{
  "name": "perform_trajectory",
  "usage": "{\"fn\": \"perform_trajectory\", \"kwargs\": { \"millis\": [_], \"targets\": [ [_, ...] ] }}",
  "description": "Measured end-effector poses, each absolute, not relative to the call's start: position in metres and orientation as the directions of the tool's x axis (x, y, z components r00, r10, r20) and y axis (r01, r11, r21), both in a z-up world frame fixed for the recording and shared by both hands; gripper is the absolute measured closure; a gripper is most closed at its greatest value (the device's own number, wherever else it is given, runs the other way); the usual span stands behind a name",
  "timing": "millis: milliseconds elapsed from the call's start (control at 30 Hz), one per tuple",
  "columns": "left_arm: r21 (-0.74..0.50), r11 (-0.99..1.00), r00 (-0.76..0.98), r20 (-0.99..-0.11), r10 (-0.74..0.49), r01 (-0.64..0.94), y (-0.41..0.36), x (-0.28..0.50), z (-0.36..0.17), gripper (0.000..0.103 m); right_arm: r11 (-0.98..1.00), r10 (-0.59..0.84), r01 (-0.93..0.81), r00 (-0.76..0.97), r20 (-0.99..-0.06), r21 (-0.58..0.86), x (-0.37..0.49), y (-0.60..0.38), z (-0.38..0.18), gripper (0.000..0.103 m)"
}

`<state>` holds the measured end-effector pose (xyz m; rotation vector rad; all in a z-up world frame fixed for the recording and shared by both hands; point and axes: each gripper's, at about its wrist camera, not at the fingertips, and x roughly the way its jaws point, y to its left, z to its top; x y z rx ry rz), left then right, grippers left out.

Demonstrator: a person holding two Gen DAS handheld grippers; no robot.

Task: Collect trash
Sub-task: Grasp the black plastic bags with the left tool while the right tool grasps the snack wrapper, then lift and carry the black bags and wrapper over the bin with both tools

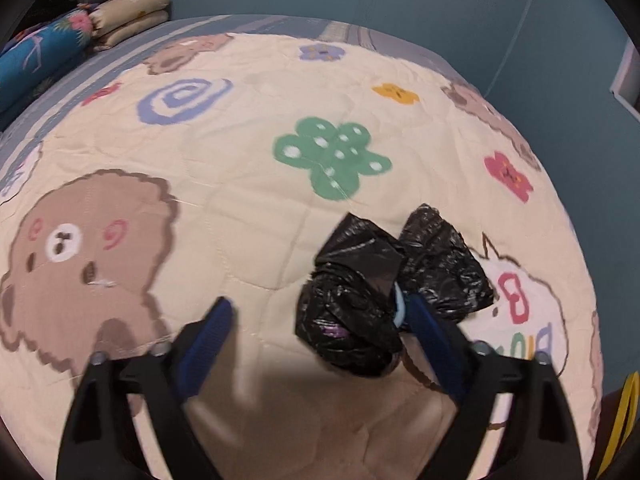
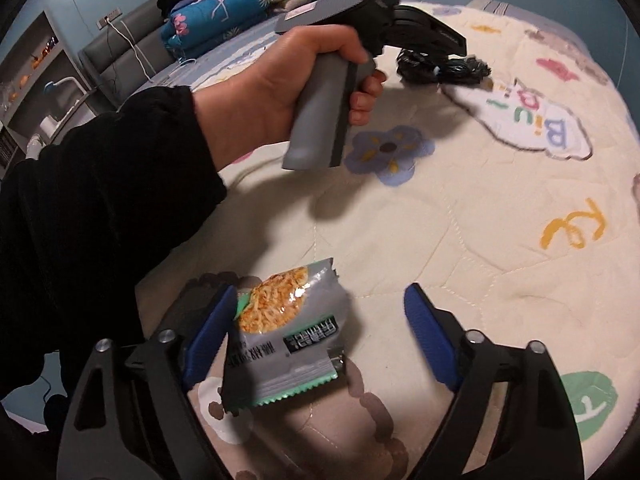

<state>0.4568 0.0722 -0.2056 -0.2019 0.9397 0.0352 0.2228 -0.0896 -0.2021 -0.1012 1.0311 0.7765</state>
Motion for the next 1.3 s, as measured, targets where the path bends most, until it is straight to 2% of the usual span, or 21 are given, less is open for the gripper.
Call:
{"fn": "perform_trajectory", "kwargs": {
  "millis": [33, 100, 133, 167, 200, 300, 333, 500, 800, 1300],
  "targets": [
    [-0.158, 0.982, 0.592, -0.803, -0.067, -0.103, 0.069, 0.458, -0.209, 0.032, 0.732, 0.531, -0.624, 0.271, -0.803, 0.273, 0.224, -0.089, -0.205, 0.034],
    [-0.171, 0.982, 0.597, -0.797, -0.092, -0.076, 0.064, 0.459, -0.212, 0.053, 0.729, 0.529, -0.630, 0.273, -0.803, 0.266, 0.223, -0.088, -0.208, 0.046],
    [-0.175, 0.983, 0.598, -0.795, -0.105, -0.061, 0.062, 0.460, -0.213, 0.057, 0.722, 0.535, -0.636, 0.265, -0.802, 0.272, 0.222, -0.088, -0.209, 0.054],
    [-0.166, 0.985, 0.604, -0.790, -0.102, -0.051, 0.059, 0.459, -0.213, 0.064, 0.711, 0.547, -0.641, 0.248, -0.800, 0.288, 0.221, -0.087, -0.210, 0.057],
    [-0.153, 0.987, 0.611, -0.786, -0.098, -0.039, 0.055, 0.459, -0.213, 0.068, 0.701, 0.552, -0.649, 0.233, -0.800, 0.295, 0.220, -0.085, -0.209, 0.063],
    [-0.129, 0.991, 0.626, -0.775, -0.087, -0.021, 0.050, 0.455, -0.209, 0.077, 0.685, 0.555, -0.670, 0.223, -0.802, 0.287, 0.214, -0.079, -0.210, 0.072],
    [-0.134, 0.991, 0.629, -0.772, -0.091, -0.020, 0.050, 0.454, -0.206, 0.078, 0.678, 0.558, -0.678, 0.223, -0.800, 0.284, 0.211, -0.078, -0.210, 0.080],
    [-0.142, 0.990, 0.636, -0.764, -0.109, -0.002, 0.049, 0.441, -0.190, 0.081, 0.665, 0.579, -0.684, 0.218, -0.786, 0.300, 0.205, -0.081, -0.202, 0.087],
    [-0.168, 0.985, 0.671, -0.726, -0.151, 0.040, 0.053, 0.383, -0.142, 0.081, 0.691, 0.633, -0.601, 0.234, -0.738, 0.402, 0.211, -0.119, -0.174, 0.088],
    [-0.142, 0.986, 0.705, -0.689, -0.166, 0.093, 0.044, 0.250, -0.092, 0.081, 0.798, 0.591, -0.425, 0.413, -0.693, 0.428, 0.176, -0.234, -0.126, 0.088]
  ]
}}
